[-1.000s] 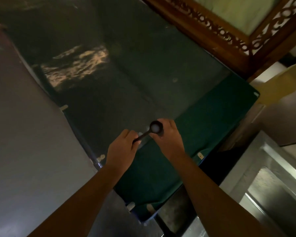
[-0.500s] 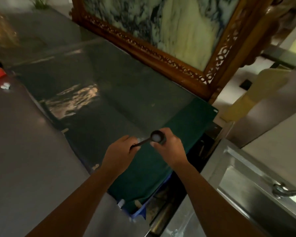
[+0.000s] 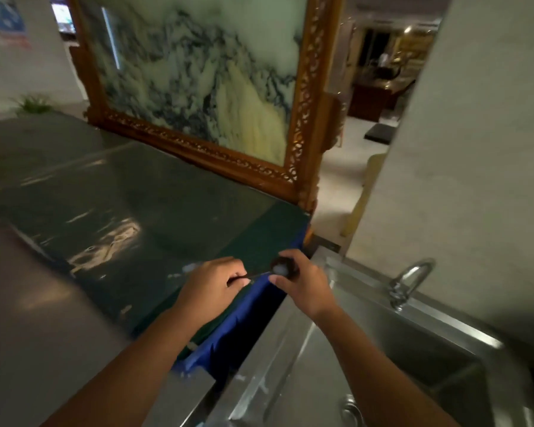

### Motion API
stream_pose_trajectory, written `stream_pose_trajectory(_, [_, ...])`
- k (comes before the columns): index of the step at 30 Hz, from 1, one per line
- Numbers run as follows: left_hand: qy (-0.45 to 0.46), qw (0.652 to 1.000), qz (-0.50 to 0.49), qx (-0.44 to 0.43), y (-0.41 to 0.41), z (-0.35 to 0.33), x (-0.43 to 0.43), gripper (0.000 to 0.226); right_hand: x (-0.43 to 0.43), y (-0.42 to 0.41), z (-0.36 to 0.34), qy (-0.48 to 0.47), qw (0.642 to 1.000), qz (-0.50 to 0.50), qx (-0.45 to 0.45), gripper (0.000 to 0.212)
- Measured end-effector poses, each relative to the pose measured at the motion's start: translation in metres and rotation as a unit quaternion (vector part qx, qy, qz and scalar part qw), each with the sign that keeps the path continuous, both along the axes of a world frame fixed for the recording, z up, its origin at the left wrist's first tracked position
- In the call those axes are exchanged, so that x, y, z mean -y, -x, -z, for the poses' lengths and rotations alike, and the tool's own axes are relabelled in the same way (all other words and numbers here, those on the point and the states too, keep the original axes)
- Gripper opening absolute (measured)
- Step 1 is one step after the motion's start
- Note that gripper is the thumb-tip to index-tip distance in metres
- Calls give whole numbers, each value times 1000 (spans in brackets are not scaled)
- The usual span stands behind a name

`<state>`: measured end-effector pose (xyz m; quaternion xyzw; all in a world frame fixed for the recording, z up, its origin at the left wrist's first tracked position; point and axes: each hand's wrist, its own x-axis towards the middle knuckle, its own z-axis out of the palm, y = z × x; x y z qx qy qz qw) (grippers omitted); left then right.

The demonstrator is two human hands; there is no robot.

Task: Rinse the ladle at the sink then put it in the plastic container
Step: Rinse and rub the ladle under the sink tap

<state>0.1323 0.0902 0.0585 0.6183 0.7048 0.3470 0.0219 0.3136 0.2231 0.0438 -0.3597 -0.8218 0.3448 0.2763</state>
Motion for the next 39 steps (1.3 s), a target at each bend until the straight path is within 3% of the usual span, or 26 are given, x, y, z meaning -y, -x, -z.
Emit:
stream_pose_trajectory(7, [27,993,104,55,-91,-37,-8,12,32,-121,-32,-7,996,71,-44,42])
stream_pose_trajectory(19, [42,974,220,39,-222,-83,-8,12,81,-273,-61,-11,981,156,-113,33])
stream_pose_trajectory(27, [32,965,260,15,-244,-103,-16,7,89,-295,-69,-22,974,192,-122,33])
stream_pose_trajectory(39, [46,969,242,16,-250,-99,-14,5,87,-298,-58,-9,972,172,-161,32])
